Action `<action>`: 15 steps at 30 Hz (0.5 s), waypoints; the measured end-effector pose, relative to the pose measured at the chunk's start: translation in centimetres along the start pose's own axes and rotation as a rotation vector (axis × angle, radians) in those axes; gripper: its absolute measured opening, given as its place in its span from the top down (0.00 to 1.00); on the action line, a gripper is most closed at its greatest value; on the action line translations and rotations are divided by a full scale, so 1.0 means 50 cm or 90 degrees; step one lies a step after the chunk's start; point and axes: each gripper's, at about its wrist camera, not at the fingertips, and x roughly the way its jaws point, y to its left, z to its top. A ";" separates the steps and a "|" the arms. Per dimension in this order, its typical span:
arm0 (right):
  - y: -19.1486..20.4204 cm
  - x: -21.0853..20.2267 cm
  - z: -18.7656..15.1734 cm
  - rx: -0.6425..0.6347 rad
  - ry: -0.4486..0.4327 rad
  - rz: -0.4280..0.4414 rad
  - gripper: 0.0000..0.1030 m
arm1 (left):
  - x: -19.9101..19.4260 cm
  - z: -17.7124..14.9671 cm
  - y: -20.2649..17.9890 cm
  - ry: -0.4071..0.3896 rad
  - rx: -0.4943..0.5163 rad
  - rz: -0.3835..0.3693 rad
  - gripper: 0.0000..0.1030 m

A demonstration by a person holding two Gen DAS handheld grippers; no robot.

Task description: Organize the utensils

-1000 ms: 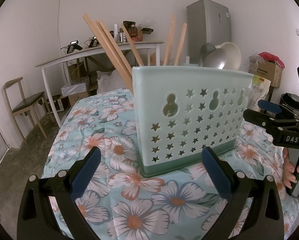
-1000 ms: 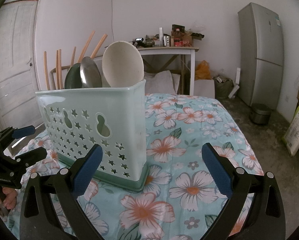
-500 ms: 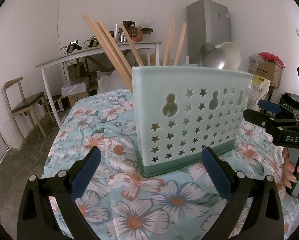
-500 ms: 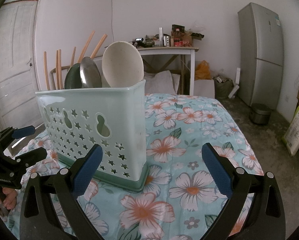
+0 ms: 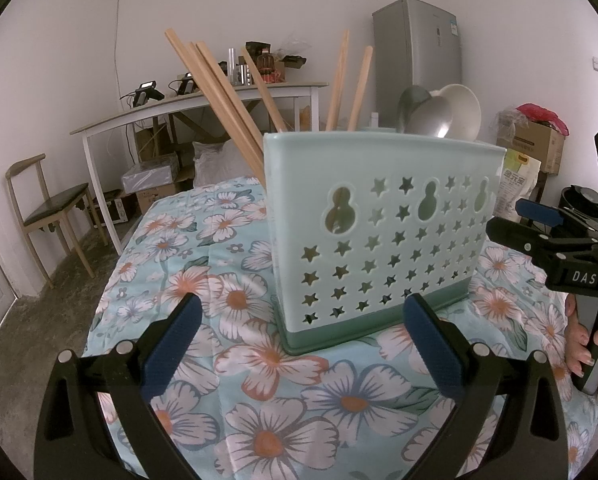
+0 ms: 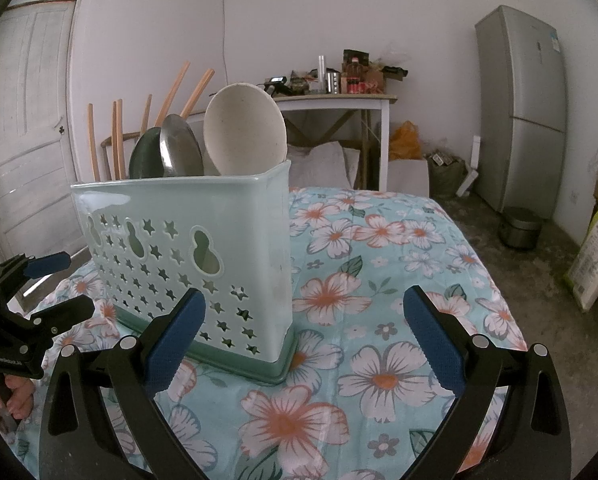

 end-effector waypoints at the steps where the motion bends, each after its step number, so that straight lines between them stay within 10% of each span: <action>1: 0.000 0.000 0.000 0.000 0.000 0.000 0.07 | -0.001 -0.001 -0.002 0.000 0.000 0.000 0.04; 15: -0.003 0.001 0.002 0.000 -0.002 -0.001 0.07 | -0.001 0.000 -0.001 0.000 0.001 0.000 0.04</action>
